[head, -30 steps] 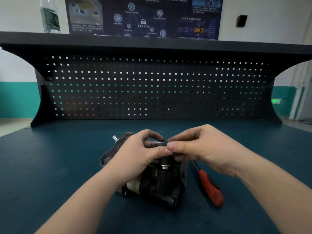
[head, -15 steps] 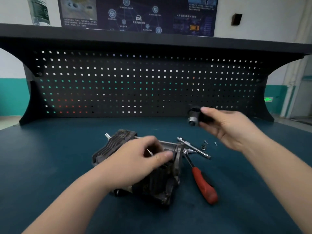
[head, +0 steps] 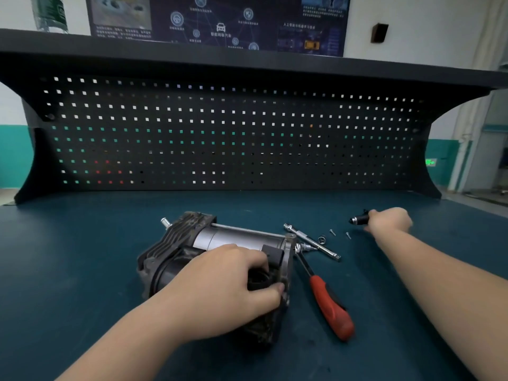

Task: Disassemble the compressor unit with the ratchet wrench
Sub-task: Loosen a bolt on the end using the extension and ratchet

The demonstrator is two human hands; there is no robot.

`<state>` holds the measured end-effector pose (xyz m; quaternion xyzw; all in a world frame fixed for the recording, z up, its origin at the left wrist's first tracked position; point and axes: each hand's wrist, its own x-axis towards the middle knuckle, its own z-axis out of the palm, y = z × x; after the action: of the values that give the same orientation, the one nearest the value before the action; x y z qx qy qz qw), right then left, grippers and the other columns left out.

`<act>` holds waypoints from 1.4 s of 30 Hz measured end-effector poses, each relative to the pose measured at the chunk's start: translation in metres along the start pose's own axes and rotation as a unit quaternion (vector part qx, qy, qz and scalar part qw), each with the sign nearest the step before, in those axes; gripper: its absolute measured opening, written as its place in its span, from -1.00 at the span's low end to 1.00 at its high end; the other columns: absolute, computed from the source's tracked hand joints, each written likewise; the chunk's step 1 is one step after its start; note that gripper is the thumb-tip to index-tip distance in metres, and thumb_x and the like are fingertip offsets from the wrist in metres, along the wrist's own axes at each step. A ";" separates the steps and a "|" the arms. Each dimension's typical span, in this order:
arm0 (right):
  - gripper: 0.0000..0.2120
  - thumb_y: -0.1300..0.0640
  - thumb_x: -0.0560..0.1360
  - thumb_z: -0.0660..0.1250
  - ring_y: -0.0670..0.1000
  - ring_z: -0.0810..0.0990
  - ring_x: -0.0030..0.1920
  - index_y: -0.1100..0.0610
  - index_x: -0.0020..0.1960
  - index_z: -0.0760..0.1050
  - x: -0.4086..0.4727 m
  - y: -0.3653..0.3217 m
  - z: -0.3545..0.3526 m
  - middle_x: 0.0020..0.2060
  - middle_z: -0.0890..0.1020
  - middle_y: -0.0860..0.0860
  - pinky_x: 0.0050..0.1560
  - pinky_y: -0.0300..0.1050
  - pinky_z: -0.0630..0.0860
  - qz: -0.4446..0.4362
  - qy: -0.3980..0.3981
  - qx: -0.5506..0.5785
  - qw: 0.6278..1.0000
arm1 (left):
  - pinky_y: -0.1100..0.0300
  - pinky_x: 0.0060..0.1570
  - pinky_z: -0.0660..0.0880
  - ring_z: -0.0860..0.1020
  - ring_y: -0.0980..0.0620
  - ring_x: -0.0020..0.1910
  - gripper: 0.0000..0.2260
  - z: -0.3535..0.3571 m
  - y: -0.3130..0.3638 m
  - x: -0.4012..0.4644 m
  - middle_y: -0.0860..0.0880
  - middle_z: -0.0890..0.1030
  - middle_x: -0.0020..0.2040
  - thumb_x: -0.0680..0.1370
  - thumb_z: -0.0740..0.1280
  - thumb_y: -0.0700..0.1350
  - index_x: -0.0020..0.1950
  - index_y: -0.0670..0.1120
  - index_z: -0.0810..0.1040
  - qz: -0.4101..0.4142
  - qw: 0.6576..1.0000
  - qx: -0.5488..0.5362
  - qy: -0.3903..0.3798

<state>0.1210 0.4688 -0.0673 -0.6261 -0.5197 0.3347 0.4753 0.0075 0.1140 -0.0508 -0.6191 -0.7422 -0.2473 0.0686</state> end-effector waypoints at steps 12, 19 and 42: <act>-0.75 0.07 0.56 0.28 0.23 0.55 -0.08 0.27 -0.10 0.51 -0.017 0.009 0.012 -0.19 0.53 0.19 -0.15 -0.04 0.46 -0.090 0.017 -0.237 0.967 | 0.19 -0.13 0.50 0.48 0.26 -0.17 -0.53 -0.007 -0.009 0.000 0.19 0.53 -0.16 0.16 0.38 0.39 -0.11 0.18 0.35 0.002 0.996 -0.055 -0.073; -0.79 0.01 0.48 0.25 0.20 0.50 0.03 0.15 0.00 0.45 -0.104 -0.016 -0.022 0.00 0.56 0.17 -0.04 -0.03 0.41 -0.263 -0.071 -0.108 0.956 | 0.40 -0.31 0.32 0.44 0.31 -0.19 -0.73 -0.006 -0.007 -0.002 0.34 0.49 -0.19 0.24 0.29 0.36 -0.20 0.30 0.32 0.023 0.997 -0.050 -0.048; -0.71 0.04 0.46 0.23 0.09 0.42 -0.40 0.17 -0.36 0.34 -0.180 0.005 -0.077 -0.55 0.47 0.09 -0.33 -0.12 0.36 -0.164 -0.326 -0.111 0.924 | 0.29 0.29 0.13 0.15 0.31 0.26 -0.17 -0.017 -0.043 -0.044 0.31 0.23 0.21 0.20 0.21 0.55 0.35 0.13 0.28 0.001 0.993 0.088 0.072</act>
<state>0.1502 0.2750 -0.0608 -0.4374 -0.7753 0.3773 0.2554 -0.0271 0.0630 -0.0665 -0.5915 -0.7539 -0.2247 0.1767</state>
